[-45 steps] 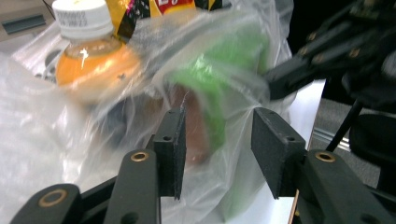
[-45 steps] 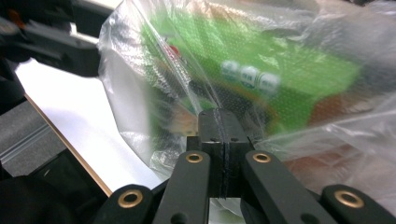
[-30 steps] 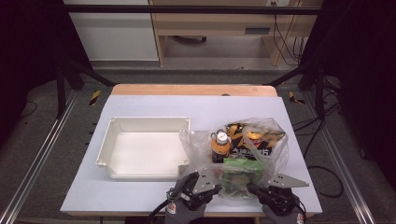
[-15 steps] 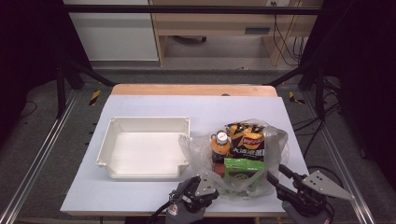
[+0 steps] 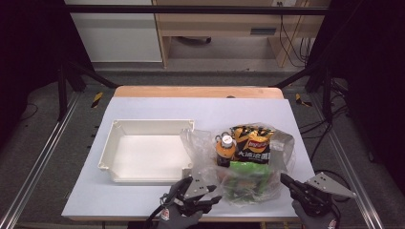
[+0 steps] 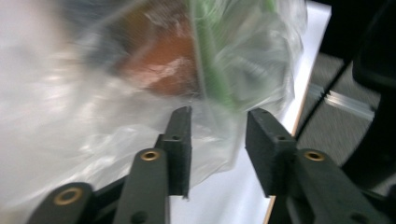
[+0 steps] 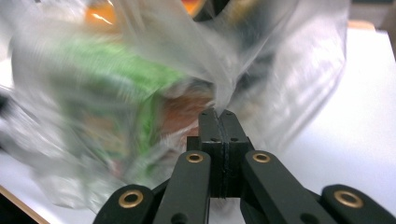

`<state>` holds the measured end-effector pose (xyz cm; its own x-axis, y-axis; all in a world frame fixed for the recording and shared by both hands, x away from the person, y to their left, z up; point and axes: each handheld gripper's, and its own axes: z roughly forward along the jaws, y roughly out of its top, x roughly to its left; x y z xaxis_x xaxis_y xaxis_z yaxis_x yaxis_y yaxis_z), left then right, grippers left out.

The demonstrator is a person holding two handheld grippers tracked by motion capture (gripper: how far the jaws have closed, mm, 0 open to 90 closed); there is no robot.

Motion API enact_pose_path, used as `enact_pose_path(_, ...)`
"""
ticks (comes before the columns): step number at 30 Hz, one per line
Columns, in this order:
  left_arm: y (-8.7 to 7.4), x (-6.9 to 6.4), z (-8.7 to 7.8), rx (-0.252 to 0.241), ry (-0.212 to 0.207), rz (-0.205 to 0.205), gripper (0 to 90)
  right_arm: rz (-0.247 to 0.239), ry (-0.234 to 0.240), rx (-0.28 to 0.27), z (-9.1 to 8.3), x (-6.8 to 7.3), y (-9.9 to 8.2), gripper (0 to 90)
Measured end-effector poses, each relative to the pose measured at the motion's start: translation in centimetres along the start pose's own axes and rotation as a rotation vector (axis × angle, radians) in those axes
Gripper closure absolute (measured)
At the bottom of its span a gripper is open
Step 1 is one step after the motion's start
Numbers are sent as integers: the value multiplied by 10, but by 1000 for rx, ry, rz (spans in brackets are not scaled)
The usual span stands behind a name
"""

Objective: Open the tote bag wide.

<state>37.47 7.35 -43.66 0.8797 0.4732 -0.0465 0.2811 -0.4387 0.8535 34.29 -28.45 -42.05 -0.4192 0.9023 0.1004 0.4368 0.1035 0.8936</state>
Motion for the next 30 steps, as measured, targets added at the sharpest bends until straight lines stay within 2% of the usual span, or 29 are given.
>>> enact_pose_path(5,18,19,-24,-125,91,-49,536,21,-3,49,7,-4,-12,900)
enact_pose_path(8,27,27,-22,-144,132,-57,480,25,-4,63,9,-5,-15,900)
enact_pose_path(11,28,33,-7,-86,141,-81,408,30,-7,66,7,-7,-16,900)
enact_pose_path(14,21,31,9,-34,107,-96,411,40,-8,63,4,-10,-20,900)
enact_pose_path(16,15,28,17,0,84,-95,488,48,-6,58,1,-12,-22,900)
enact_pose_path(19,7,22,26,63,78,-64,608,55,-2,58,-1,-14,-25,900)
enact_pose_path(21,1,20,30,98,58,-56,693,60,4,65,0,-14,-26,900)
enact_pose_path(23,-4,20,33,107,43,-59,770,60,8,64,0,-14,-26,900)
enact_pose_path(26,-9,21,33,117,48,-64,890,53,12,57,0,-13,-26,900)
enact_pose_path(29,-12,21,35,167,61,-37,899,58,13,61,1,-13,-27,900)
enact_pose_path(30,-14,20,36,174,59,-41,900,57,10,65,2,-13,-27,900)
